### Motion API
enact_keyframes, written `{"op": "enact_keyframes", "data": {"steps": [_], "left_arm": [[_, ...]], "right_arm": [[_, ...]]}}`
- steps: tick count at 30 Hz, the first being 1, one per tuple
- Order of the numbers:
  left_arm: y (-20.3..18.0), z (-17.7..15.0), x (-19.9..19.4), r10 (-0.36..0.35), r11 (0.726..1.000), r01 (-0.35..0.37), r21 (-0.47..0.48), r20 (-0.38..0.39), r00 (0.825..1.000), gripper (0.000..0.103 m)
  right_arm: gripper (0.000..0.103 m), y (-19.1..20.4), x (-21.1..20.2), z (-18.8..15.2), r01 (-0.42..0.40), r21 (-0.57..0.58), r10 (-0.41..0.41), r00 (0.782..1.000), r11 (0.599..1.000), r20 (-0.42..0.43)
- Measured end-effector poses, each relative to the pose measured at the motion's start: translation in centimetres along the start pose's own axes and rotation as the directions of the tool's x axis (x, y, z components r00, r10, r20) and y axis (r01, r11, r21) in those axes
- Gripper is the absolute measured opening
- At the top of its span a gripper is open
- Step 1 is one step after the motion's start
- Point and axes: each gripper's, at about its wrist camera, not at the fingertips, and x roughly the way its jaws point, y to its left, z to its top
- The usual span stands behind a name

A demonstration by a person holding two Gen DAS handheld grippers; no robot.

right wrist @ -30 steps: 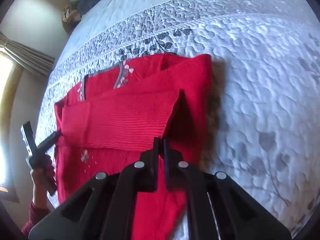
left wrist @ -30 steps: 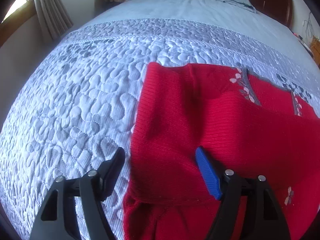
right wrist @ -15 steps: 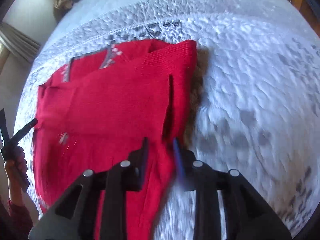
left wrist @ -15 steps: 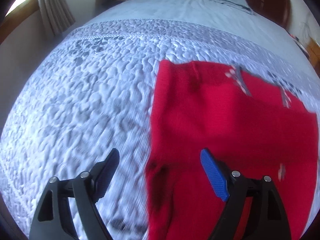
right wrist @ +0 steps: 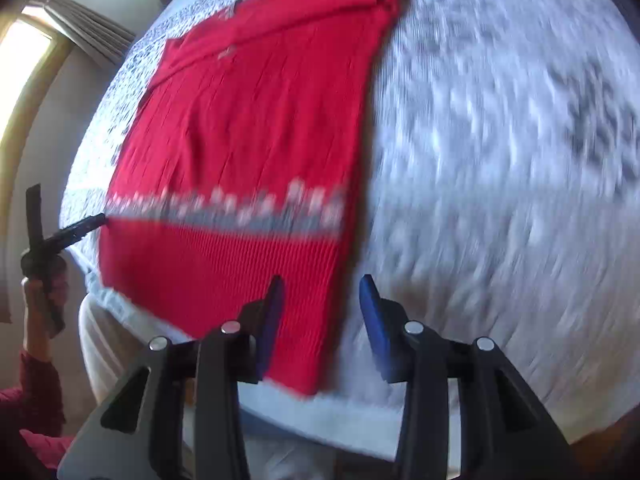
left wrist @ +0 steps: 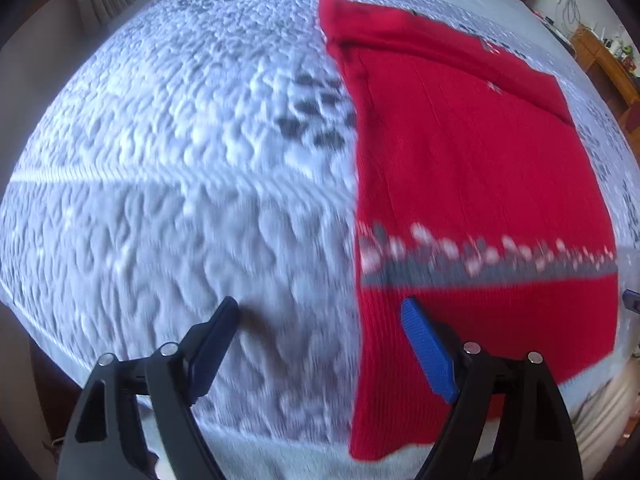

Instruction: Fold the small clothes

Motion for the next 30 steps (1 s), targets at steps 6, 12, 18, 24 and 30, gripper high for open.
{"op": "enact_keyframes", "data": {"steps": [6, 12, 18, 24, 30], "left_arm": [[-1.4, -2.6, -0.4, 0.009, 0.999, -0.010, 0.037, 0.006, 1.000, 0.082], [-1.7, -4.1, -0.7, -0.044, 0.999, 0.044, -0.007, -0.011, 0.999, 0.057], [-2.4, -4.8, -1.3, -0.143, 0.990, 0.142, -0.026, -0.042, 0.989, 0.008], [-1.1, -2.7, -2.9, -0.299, 0.945, 0.296, -0.141, -0.002, 0.954, 0.007], [-0.5, 4.6, -6.0, -0.299, 0.938, 0.315, -0.143, 0.125, 0.946, 0.007]], "right_arm": [[0.044, 1.1, 1.5, -2.6, 0.020, -0.002, -0.020, 0.999, 1.000, -0.027], [0.029, 1.0, 2.3, -3.1, 0.002, 0.001, -0.002, 1.000, 1.000, -0.021], [0.008, 1.6, 1.0, -3.1, -0.133, 0.010, 0.133, 0.991, 0.991, 0.011], [0.007, 1.9, -2.7, -0.3, -0.306, 0.021, 0.303, 0.950, 0.952, 0.072], [0.007, 1.9, -5.7, 6.6, -0.313, 0.028, 0.307, 0.943, 0.949, 0.128]]}}
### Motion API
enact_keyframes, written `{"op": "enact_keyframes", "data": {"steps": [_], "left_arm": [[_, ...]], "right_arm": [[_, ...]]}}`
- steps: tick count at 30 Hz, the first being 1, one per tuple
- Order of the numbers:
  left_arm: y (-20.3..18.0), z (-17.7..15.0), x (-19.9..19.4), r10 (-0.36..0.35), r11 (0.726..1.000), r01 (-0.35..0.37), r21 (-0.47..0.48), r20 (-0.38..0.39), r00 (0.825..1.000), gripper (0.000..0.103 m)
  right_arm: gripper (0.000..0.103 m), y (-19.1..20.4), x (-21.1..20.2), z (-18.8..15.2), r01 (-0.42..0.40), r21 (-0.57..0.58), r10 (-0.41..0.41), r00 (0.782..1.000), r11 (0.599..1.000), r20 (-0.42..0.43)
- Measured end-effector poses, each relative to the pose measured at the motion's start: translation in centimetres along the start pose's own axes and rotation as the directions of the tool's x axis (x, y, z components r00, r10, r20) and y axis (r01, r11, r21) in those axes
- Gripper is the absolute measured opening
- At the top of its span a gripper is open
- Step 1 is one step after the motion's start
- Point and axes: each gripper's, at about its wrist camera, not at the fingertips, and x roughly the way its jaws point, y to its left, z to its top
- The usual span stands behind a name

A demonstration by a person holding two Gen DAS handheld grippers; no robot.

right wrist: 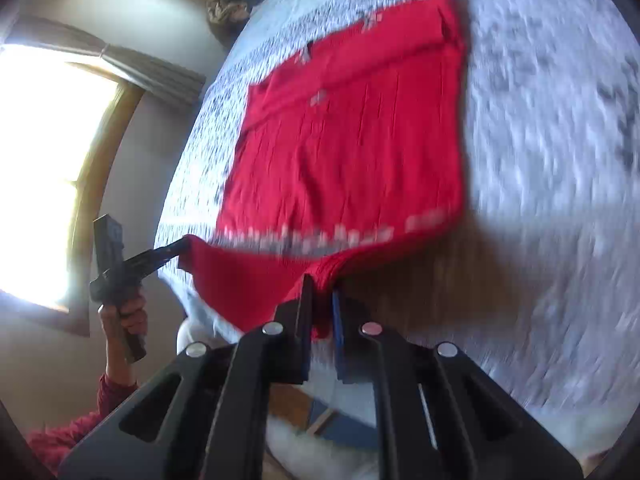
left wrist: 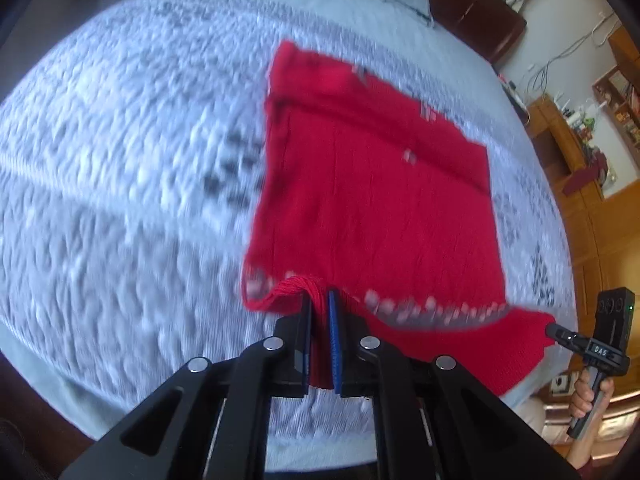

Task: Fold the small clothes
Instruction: 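Grasp the hem with both grippers and fold it up toward the collar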

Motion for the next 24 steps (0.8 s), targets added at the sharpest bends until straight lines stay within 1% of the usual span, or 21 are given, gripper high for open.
{"op": "enact_keyframes", "data": {"steps": [2, 4, 8, 10, 11, 12, 13, 14, 15, 16, 19, 21, 23, 24], "left_arm": [[-0.2, 2.9, 0.2, 0.010, 1.000, -0.010, 0.005, 0.027, 1.000, 0.007], [-0.3, 5.2, 1.1, 0.021, 1.000, -0.021, -0.009, 0.033, 0.999, 0.008], [-0.3, 9.5, 5.5, 0.067, 0.997, -0.066, -0.036, 0.012, 0.998, 0.008], [0.2, 10.8, 8.4, 0.098, 0.994, -0.099, -0.052, -0.017, 0.995, 0.008], [0.9, 10.9, 9.1, 0.111, 0.992, -0.113, -0.055, -0.029, 0.993, 0.009], [1.1, 11.4, 10.4, 0.131, 0.990, -0.133, -0.055, -0.049, 0.990, 0.013], [1.4, 11.7, 11.5, 0.158, 0.985, -0.162, -0.053, -0.071, 0.985, 0.017], [1.7, 12.0, 11.9, 0.170, 0.983, -0.175, -0.056, -0.077, 0.982, 0.026], [1.9, 12.2, 11.8, 0.163, 0.984, -0.168, -0.063, -0.070, 0.984, 0.035], [2.1, 12.5, 11.2, 0.143, 0.987, -0.147, -0.064, -0.054, 0.988, 0.037], [2.4, 13.2, 9.0, 0.129, 0.991, -0.129, -0.021, -0.001, 0.992, 0.041], [2.3, 13.9, 7.6, 0.130, 0.991, -0.131, 0.025, 0.038, 0.991, 0.043], [2.1, 14.5, 7.2, 0.134, 0.988, -0.137, 0.071, 0.051, 0.990, 0.044], [1.8, 14.7, 7.3, 0.138, 0.985, -0.143, 0.099, 0.052, 0.989, 0.044]], "right_arm": [[0.007, -0.3, 0.1, 2.6, 0.000, 0.023, -0.001, 1.000, 1.000, 0.007], [0.007, -1.4, 0.6, 5.8, 0.006, 0.064, -0.006, 1.000, 0.998, 0.005], [0.007, -4.3, 2.6, 10.4, 0.029, 0.135, -0.026, 0.999, 0.990, -0.026], [0.008, -6.0, 4.5, 12.2, 0.040, 0.181, -0.031, 0.998, 0.983, -0.053], [0.009, -6.8, 5.3, 13.0, 0.048, 0.196, -0.035, 0.997, 0.979, -0.066], [0.013, -7.4, 6.2, 13.7, 0.064, 0.208, -0.048, 0.996, 0.976, -0.080], [0.014, -7.9, 6.7, 14.3, 0.086, 0.205, -0.069, 0.994, 0.975, -0.086], [0.016, -8.0, 6.6, 14.5, 0.095, 0.198, -0.079, 0.993, 0.976, -0.083], [0.027, -8.1, 6.4, 14.8, 0.101, 0.182, -0.089, 0.994, 0.978, -0.069], [0.036, -8.1, 6.0, 14.9, 0.102, 0.164, -0.094, 0.994, 0.981, -0.053], [0.037, -8.1, 4.3, 15.7, 0.102, 0.103, -0.100, 0.995, 0.989, -0.022], [0.038, -7.9, 3.3, 16.2, 0.078, 0.067, -0.078, 0.997, 0.995, -0.003], [0.039, -7.4, 3.3, 16.6, 0.059, 0.032, -0.058, 0.998, 0.998, -0.019], [0.042, -7.0, 4.0, 16.9, 0.068, 0.002, -0.068, 0.997, 0.998, -0.041]]}}
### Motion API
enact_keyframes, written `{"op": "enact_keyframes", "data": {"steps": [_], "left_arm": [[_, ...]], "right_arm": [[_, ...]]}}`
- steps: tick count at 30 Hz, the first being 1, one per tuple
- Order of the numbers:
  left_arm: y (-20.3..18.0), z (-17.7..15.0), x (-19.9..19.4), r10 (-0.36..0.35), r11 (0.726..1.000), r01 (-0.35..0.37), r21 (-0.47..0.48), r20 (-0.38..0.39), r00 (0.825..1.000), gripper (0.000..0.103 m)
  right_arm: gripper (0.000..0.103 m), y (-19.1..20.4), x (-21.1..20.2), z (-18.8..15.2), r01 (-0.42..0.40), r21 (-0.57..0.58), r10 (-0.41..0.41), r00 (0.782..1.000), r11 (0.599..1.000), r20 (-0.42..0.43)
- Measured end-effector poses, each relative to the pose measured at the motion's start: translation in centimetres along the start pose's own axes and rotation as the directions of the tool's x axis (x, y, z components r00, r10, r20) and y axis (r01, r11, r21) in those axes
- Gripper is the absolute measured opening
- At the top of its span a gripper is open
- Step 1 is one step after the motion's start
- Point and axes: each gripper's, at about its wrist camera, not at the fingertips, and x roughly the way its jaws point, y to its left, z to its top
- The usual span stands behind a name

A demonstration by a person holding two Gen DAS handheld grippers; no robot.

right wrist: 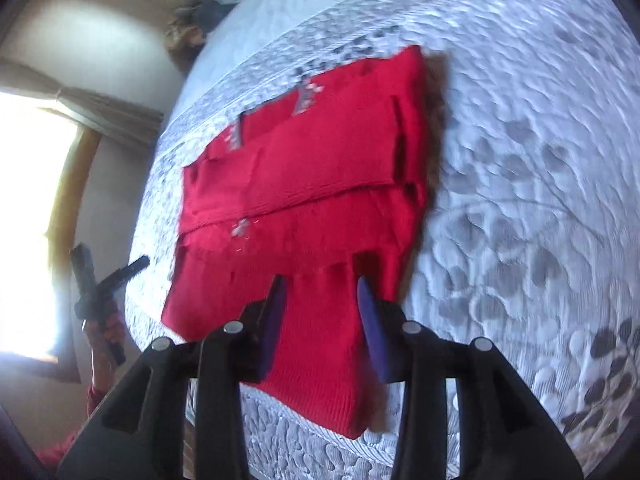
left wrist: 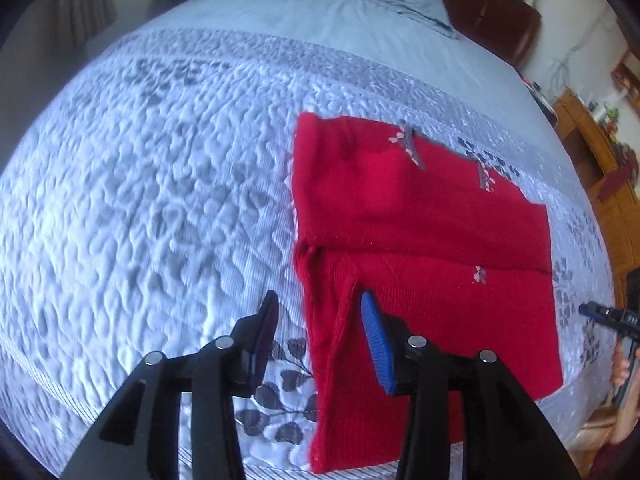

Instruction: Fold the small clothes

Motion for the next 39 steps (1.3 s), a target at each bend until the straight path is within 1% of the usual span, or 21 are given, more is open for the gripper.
{"op": "enact_keyframes", "data": {"steps": [1, 2, 4, 6, 9, 12, 15, 16, 17, 19, 20, 21, 22, 23, 25, 27, 29, 31, 33, 35, 39], "left_arm": [[-0.4, 0.1, 0.1, 0.003, 0.999, -0.003, 0.037, 0.000, 1.000, 0.044], [-0.9, 0.2, 0.4, 0.003, 0.998, -0.003, 0.065, -0.001, 1.000, 0.044], [-1.6, 0.3, 1.3, 0.005, 0.993, -0.004, 0.114, -0.011, 1.000, 0.044], [-2.0, 0.2, 2.2, -0.005, 0.990, 0.008, 0.139, -0.024, 1.000, 0.044], [-2.8, 0.0, 3.8, -0.001, 0.982, 0.009, 0.190, -0.040, 0.999, 0.044], [-3.9, -0.3, 5.0, 0.037, 0.964, -0.025, 0.263, -0.041, 0.998, 0.044], [-5.0, -0.6, 5.4, 0.028, 0.949, -0.016, 0.314, -0.034, 0.999, 0.044], [-5.4, -0.8, 5.7, 0.046, 0.941, -0.032, 0.337, -0.034, 0.998, 0.044], [-5.7, -0.9, 6.1, 0.062, 0.935, -0.046, 0.352, -0.035, 0.997, 0.044], [-6.0, -1.2, 6.7, 0.082, 0.926, -0.063, 0.371, -0.036, 0.996, 0.043], [-6.1, -1.4, 6.8, 0.080, 0.924, -0.060, 0.378, -0.036, 0.996, 0.043], [-6.3, -1.6, 6.7, 0.077, 0.919, -0.064, 0.388, -0.019, 0.997, 0.040], [-6.4, -1.8, 6.7, 0.067, 0.916, -0.055, 0.398, -0.017, 0.998, 0.039], [-6.6, -1.9, 6.7, 0.063, 0.914, -0.050, 0.403, -0.017, 0.998, 0.036], [-6.7, -2.1, 6.9, 0.050, 0.914, -0.032, 0.405, -0.033, 0.998, 0.028], [-6.8, -2.1, 7.3, 0.054, 0.916, -0.030, 0.399, -0.049, 0.997, 0.014], [-6.6, -2.0, 7.4, 0.049, 0.926, -0.027, 0.377, -0.048, 0.998, 0.006], [-6.3, -2.0, 6.7, 0.029, 0.939, -0.016, 0.343, -0.033, 0.999, 0.005], [-6.2, -2.2, 5.4, 0.004, 0.945, -0.005, 0.328, 0.004, 1.000, 0.004], [-6.3, -2.5, 3.6, -0.020, 0.947, 0.004, 0.321, 0.048, 0.999, 0.004], [-6.1, -2.5, 0.1, -0.063, 0.957, 0.024, 0.289, 0.125, 0.990, 0.004]], "right_arm": [[0.048, 0.3, 0.4, 0.1, 0.015, -0.023, -0.016, 1.000, 1.000, -0.015], [0.050, 0.5, 1.2, 0.1, 0.040, -0.054, -0.042, 0.998, 0.998, -0.037], [0.050, 0.5, 2.1, 0.1, 0.068, -0.078, -0.074, 0.995, 0.995, -0.067], [0.050, 0.2, 3.6, 0.1, 0.077, -0.077, -0.084, 0.992, 0.994, -0.098], [0.050, -0.1, 5.2, 0.1, 0.107, -0.088, -0.117, 0.986, 0.990, -0.117], [0.050, -0.3, 6.0, -0.2, 0.119, -0.106, -0.132, 0.983, 0.987, -0.126], [0.050, -0.2, 6.4, -0.3, 0.122, -0.125, -0.137, 0.983, 0.985, -0.123], [0.050, -0.2, 6.6, -0.2, 0.121, -0.127, -0.136, 0.983, 0.984, -0.124], [0.049, -0.2, 6.7, -0.3, 0.121, -0.128, -0.137, 0.983, 0.984, -0.123], [0.043, -0.2, 6.8, -0.3, 0.123, -0.126, -0.138, 0.984, 0.984, -0.115], [0.043, -0.2, 6.7, -0.3, 0.119, -0.125, -0.133, 0.985, 0.985, -0.114], [0.043, -0.1, 6.7, -0.3, 0.109, -0.126, -0.124, 0.986, 0.986, -0.114], [0.041, -0.1, 6.7, -0.3, 0.103, -0.129, -0.118, 0.986, 0.986, -0.115], [0.039, -0.1, 6.7, -0.4, 0.103, -0.134, -0.119, 0.986, 0.986, -0.116], [0.031, 0.1, 6.9, -0.6, 0.118, -0.149, -0.137, 0.983, 0.982, -0.121], [0.012, 0.3, 7.0, -0.8, 0.132, -0.163, -0.153, 0.981, 0.978, -0.121], [0.004, 0.4, 6.6, -1.0, 0.132, -0.164, -0.150, 0.983, 0.978, -0.109], [0.004, 0.7, 5.5, -1.3, 0.112, -0.162, -0.127, 0.988, 0.980, -0.086], [0.004, 1.5, 4.1, -1.8, 0.085, -0.181, -0.096, 0.994, 0.980, -0.055], [0.004, 2.4, 2.8, -2.4, 0.088, -0.211, -0.096, 0.995, 0.974, -0.031], [0.003, 4.2, 0.0, -2.8, 0.089, -0.243, -0.086, 0.996, 0.966, 0.023]]}}
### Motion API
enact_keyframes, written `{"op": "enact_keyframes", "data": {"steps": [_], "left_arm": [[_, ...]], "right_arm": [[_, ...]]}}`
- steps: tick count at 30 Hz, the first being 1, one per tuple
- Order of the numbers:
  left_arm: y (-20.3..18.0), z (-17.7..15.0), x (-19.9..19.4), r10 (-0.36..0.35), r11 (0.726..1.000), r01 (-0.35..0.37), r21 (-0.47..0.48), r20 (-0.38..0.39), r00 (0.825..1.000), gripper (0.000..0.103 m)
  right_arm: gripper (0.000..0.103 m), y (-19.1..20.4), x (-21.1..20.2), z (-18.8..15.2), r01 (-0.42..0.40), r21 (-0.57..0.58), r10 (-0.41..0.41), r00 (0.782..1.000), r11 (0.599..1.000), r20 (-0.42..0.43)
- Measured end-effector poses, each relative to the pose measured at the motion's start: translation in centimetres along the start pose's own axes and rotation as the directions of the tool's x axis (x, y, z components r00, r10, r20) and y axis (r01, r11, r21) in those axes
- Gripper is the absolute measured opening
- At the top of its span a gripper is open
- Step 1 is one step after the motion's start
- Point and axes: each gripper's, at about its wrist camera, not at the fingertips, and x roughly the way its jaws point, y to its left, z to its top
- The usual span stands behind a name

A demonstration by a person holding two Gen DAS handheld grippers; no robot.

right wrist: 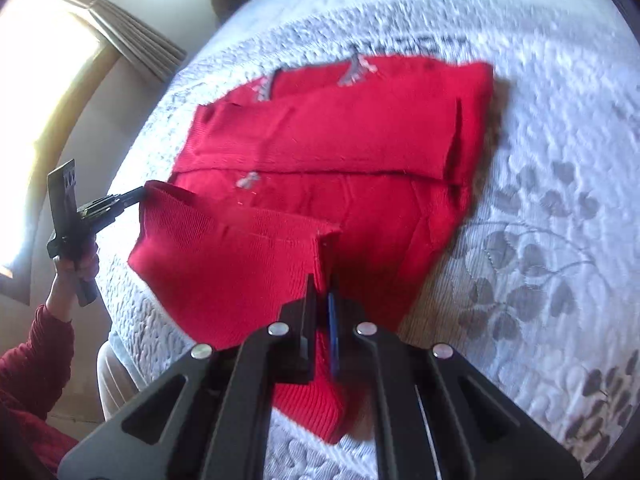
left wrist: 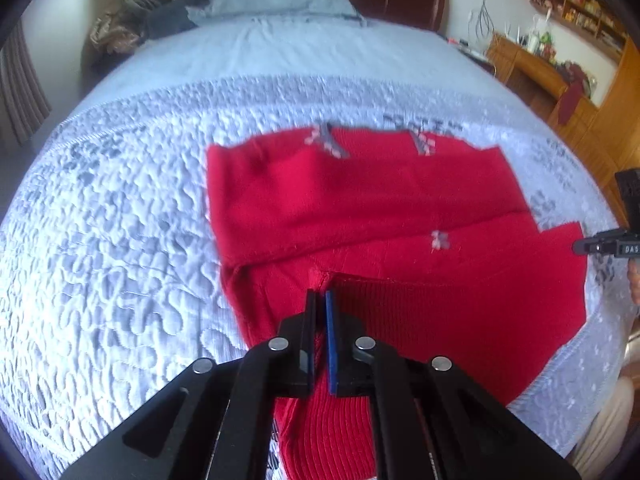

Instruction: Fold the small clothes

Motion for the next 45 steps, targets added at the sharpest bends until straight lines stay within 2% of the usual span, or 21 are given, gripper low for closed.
{"op": "enact_keyframes", "data": {"steps": [2, 4, 8, 16, 20, 26, 27, 28, 29, 31, 33, 35, 36, 37, 39, 41, 43, 45], "left_arm": [[0.6, 1.2, -1.4, -0.001, 0.999, 0.002, -0.037, 0.045, 0.999, 0.004], [1.2, 2.8, -2.2, 0.038, 0.998, -0.033, -0.060, 0.086, 0.996, 0.004], [3.3, 8.1, -1.6, 0.057, 0.990, -0.041, -0.134, 0.120, 0.991, 0.003], [4.6, 17.5, 5.8, 0.152, 0.974, -0.132, -0.183, 0.096, 0.984, 0.004], [5.4, 18.9, 11.4, 0.196, 0.961, -0.185, -0.204, 0.032, 0.980, 0.004], [5.5, 16.3, 17.7, 0.261, 0.949, -0.274, -0.158, -0.095, 0.961, 0.004], [5.6, 15.8, 18.2, 0.261, 0.948, -0.277, -0.155, -0.112, 0.959, 0.005], [5.8, 15.3, 18.3, 0.254, 0.949, -0.270, -0.160, -0.116, 0.960, 0.006], [6.0, 15.0, 18.1, 0.247, 0.952, -0.265, -0.154, -0.126, 0.961, 0.010], [6.3, 14.6, 16.4, 0.231, 0.955, -0.249, -0.164, -0.123, 0.965, 0.020], [6.7, 14.0, 13.9, 0.219, 0.955, -0.238, -0.176, -0.123, 0.968, 0.047], [6.9, 12.8, 11.4, 0.201, 0.960, -0.226, -0.163, -0.156, 0.967, 0.060], [6.9, 12.1, 10.3, 0.201, 0.962, -0.227, -0.151, -0.172, 0.965, 0.061], [6.8, 10.9, 8.9, 0.189, 0.966, -0.216, -0.140, -0.181, 0.965, 0.062], [6.8, 8.3, 6.8, 0.154, 0.973, -0.186, -0.139, -0.215, 0.964, 0.071], [6.8, 5.9, 5.9, 0.111, 0.974, -0.155, -0.167, -0.250, 0.962, 0.071], [6.7, 3.8, 5.7, 0.054, 0.974, -0.113, -0.196, -0.281, 0.958, 0.071], [6.3, 2.4, 5.9, 0.049, 0.975, -0.109, -0.195, -0.293, 0.955, 0.071]], "right_arm": [[0.003, 0.2, -1.1, 0.7, -0.007, -0.001, 0.007, 1.000, 1.000, 0.028], [0.003, 0.3, -2.4, 2.5, 0.008, 0.015, -0.009, 0.998, 1.000, 0.063], [0.003, -0.8, -3.8, 7.0, 0.024, 0.059, -0.031, 0.993, 0.998, 0.110], [0.003, -4.8, 0.1, 17.4, 0.133, 0.133, -0.146, 0.985, 0.982, 0.094], [0.003, -7.7, 4.2, 19.8, 0.157, 0.187, -0.169, 0.984, 0.970, 0.047], [0.004, -11.3, 10.5, 19.5, 0.228, 0.239, -0.225, 0.974, 0.944, -0.043], [0.005, -11.7, 11.0, 19.1, 0.235, 0.243, -0.229, 0.972, 0.941, -0.051], [0.011, -11.9, 11.1, 18.8, 0.237, 0.246, -0.231, 0.972, 0.940, -0.053], [0.012, -12.0, 11.0, 18.4, 0.241, 0.251, -0.236, 0.970, 0.937, -0.050], [0.026, -11.9, 9.4, 17.5, 0.217, 0.260, -0.220, 0.975, 0.941, -0.021], [0.027, -11.1, 7.6, 16.1, 0.175, 0.238, -0.176, 0.984, 0.955, -0.017], [0.033, -9.8, 5.4, 14.0, 0.177, 0.191, -0.176, 0.984, 0.966, -0.024], [0.043, -9.2, 4.7, 13.1, 0.182, 0.169, -0.181, 0.983, 0.969, -0.027], [0.046, -8.5, 4.2, 12.0, 0.196, 0.145, -0.192, 0.981, 0.970, -0.038], [0.046, -7.4, 3.5, 9.4, 0.196, 0.115, -0.188, 0.979, 0.974, -0.074], [0.046, -6.7, 3.7, 6.6, 0.166, 0.131, -0.150, 0.981, 0.977, -0.121], [0.055, -6.6, 4.0, 5.1, 0.137, 0.152, -0.117, 0.984, 0.979, -0.135], [0.057, -6.5, 4.4, 4.0, 0.137, 0.168, -0.114, 0.984, 0.976, -0.140]]}}
